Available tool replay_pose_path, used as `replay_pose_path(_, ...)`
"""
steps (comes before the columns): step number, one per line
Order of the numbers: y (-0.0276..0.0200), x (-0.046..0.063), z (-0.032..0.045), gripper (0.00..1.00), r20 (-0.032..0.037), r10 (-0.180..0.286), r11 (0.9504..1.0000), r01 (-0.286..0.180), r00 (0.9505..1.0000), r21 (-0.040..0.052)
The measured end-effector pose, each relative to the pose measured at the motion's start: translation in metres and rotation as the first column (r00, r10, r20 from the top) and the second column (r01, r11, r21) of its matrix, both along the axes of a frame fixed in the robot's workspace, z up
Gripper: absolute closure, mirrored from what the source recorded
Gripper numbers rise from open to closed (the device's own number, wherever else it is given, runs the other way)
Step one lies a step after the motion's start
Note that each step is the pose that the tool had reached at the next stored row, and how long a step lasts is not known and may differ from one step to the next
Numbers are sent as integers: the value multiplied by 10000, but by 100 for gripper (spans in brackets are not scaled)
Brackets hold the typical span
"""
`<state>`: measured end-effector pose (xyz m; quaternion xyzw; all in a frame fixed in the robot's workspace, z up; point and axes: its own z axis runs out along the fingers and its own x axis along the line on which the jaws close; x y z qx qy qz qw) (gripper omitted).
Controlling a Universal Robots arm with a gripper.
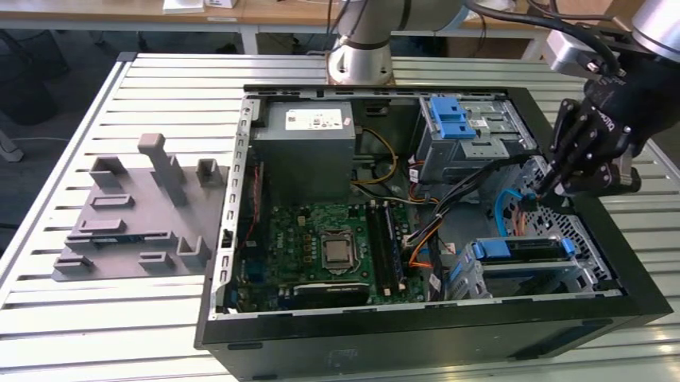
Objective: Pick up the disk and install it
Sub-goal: 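Insert the first disk wire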
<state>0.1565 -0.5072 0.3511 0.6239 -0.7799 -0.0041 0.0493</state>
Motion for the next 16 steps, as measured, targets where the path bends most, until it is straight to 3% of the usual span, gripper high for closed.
replay_pose_path(3, 0, -1, 6, 84, 1, 4, 9996, -4, 10000, -267)
replay_pose_path(5, 0, -13, 6, 84, 0, 89, 9992, -89, 10000, -387)
replay_pose_path(7, -1, -39, 7, 84, 2, 210, 9989, -209, 9998, -421)
replay_pose_path(9, -1, -80, 12, 84, 51, 221, 9989, -218, 9997, -424)
replay_pose_path(13, -4, -101, 11, 84, 123, 362, 9987, -357, 9993, -369)
replay_pose_path(16, -9, -101, 10, 84, 228, 673, 9971, -664, 9975, -374)
